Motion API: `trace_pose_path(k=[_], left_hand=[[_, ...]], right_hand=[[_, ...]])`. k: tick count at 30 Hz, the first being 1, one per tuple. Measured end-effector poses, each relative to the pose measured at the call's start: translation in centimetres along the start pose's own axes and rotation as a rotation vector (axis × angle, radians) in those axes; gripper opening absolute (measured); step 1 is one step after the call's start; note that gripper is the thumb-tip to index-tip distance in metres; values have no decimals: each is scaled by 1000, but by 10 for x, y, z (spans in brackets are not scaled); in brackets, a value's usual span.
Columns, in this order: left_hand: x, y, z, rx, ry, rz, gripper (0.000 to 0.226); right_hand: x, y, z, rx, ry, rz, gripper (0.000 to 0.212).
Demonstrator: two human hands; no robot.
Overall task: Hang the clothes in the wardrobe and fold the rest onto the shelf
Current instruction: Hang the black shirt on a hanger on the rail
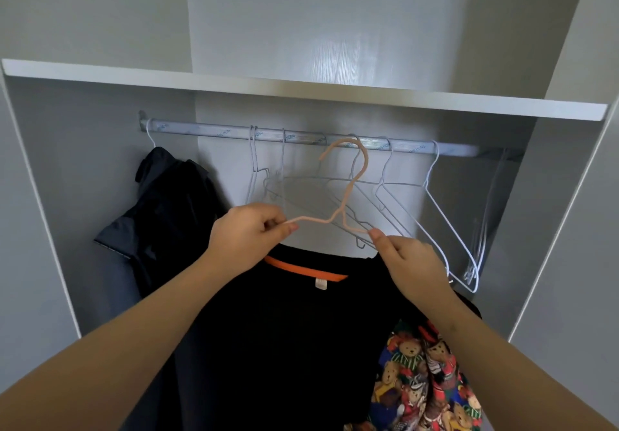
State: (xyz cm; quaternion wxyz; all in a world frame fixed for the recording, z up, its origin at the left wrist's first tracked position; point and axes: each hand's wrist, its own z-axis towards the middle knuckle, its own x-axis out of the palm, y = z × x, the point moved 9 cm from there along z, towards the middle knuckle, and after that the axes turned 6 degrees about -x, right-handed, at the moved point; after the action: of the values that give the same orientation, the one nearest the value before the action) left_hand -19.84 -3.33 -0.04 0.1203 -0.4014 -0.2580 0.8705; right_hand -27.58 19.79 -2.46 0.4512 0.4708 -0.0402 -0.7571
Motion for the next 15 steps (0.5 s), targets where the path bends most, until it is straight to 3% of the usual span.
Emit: trace_pose_path(k=[4, 9, 15], left_hand=[[0, 22, -2, -128, -26, -112, 29], [14, 47, -6, -153, 85, -188, 26], [30, 98, -11, -290, 299, 97, 25]], right_hand=[[20, -2, -2, 40, 180, 116, 53], [56, 2, -14, 155, 411, 352, 51], [96, 12, -22, 296, 452, 416, 50]])
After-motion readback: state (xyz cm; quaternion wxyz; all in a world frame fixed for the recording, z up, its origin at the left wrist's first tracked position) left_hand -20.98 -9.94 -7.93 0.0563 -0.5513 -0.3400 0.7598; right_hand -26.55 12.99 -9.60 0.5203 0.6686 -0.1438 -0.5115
